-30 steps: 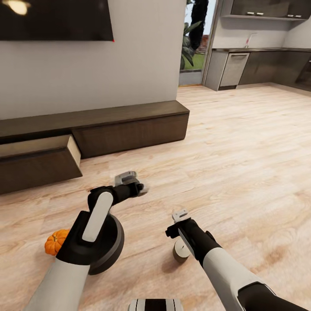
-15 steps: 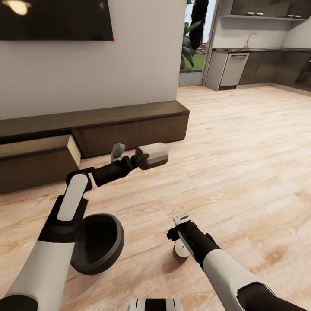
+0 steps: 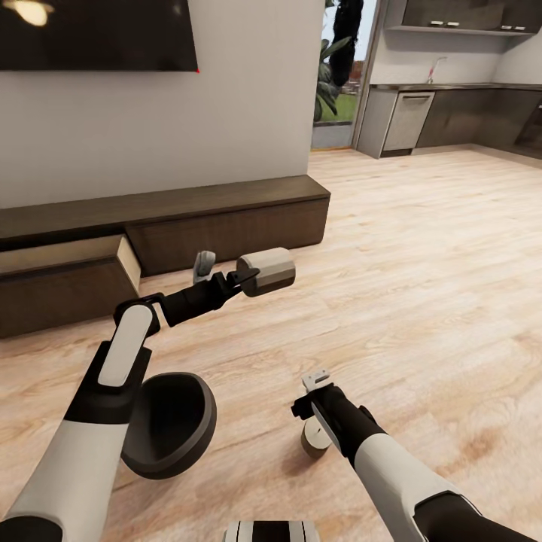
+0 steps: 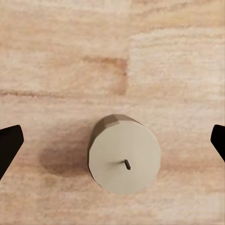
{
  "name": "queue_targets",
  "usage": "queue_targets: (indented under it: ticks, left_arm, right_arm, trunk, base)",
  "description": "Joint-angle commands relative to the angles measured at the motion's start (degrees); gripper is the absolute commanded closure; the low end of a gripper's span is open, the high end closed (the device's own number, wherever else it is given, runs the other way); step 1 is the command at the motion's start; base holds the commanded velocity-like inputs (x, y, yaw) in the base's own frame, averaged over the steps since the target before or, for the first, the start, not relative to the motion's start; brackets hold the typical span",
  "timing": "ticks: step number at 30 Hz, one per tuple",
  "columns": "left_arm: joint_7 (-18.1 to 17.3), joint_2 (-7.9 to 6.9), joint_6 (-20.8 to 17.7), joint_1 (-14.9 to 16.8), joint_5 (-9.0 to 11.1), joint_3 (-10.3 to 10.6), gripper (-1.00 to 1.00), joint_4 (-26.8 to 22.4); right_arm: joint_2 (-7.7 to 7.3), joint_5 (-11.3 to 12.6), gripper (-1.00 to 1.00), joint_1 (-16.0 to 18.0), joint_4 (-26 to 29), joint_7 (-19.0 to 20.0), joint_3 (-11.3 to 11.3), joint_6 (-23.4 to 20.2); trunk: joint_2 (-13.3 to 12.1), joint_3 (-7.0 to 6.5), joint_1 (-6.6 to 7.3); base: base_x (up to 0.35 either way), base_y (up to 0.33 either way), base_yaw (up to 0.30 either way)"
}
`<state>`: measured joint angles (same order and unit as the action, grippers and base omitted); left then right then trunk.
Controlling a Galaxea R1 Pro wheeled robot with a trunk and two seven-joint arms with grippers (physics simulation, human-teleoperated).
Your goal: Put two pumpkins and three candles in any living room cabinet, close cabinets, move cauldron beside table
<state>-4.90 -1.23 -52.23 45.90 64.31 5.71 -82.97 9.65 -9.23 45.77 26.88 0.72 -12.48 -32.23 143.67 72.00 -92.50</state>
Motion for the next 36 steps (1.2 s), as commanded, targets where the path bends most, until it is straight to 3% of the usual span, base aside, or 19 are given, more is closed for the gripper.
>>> queue_targets:
  ticks: [1,7,15,17,18,20,36]
  left_arm:
    - [-0.1,0.00,0.0,-0.1,-0.1,0.0,1.00,0.0]
    - [-0.2,0.04,0.0,-0.2,0.0,0.1,1.00,-0.1]
    - [-0.2,0.09,0.0,-0.3,0.0,0.1,1.00,-0.1]
    - [-0.2,0.15,0.0,-0.3,0.0,0.1,1.00,-0.1]
    - [-0.2,0.17,0.0,-0.3,0.0,0.1,1.00,-0.1]
    - [-0.2,0.17,0.0,-0.3,0.0,0.1,1.00,-0.1]
    - [-0.2,0.25,0.0,-0.3,0.2,0.1,1.00,-0.1]
  right_arm:
    - [-0.04,0.0,-1.00,0.0,0.0,0.0,0.0,-0.1]
    - [-0.24,0.2,-1.00,0.1,0.1,-0.5,0.4,-1.1]
    - [-0.22,0.2,-1.00,0.1,0.1,-1.3,0.4,-1.4]
    - [-0.15,0.2,-1.00,0.1,0.1,-4.1,0.4,-1.4]
    - [-0.04,0.3,-1.00,0.1,0.2,-7.6,0.4,-1.4]
    - [-0.01,0.3,-1.00,0.1,0.1,-8.5,0.4,-1.4]
    - [-0.24,0.0,-1.00,0.1,0.6,-8.5,0.4,-1.1]
  trunk:
    - [0.0,0.00,0.00]
    - [0.0,0.00,0.00]
    - [0.1,1.77,-0.21]
    - [0.1,2.22,-0.26]
    - [0.1,2.44,-0.28]
    - [0.2,2.88,-0.34]
    - [0.4,6.42,-0.75]
  base:
    - [0.000,0.000,0.000]
    - [0.000,0.000,0.000]
    - [0.000,0.000,0.000]
    - [0.000,0.000,0.000]
    - [0.000,0.000,0.000]
    - [0.000,0.000,0.000]
    - [0.000,0.000,0.000]
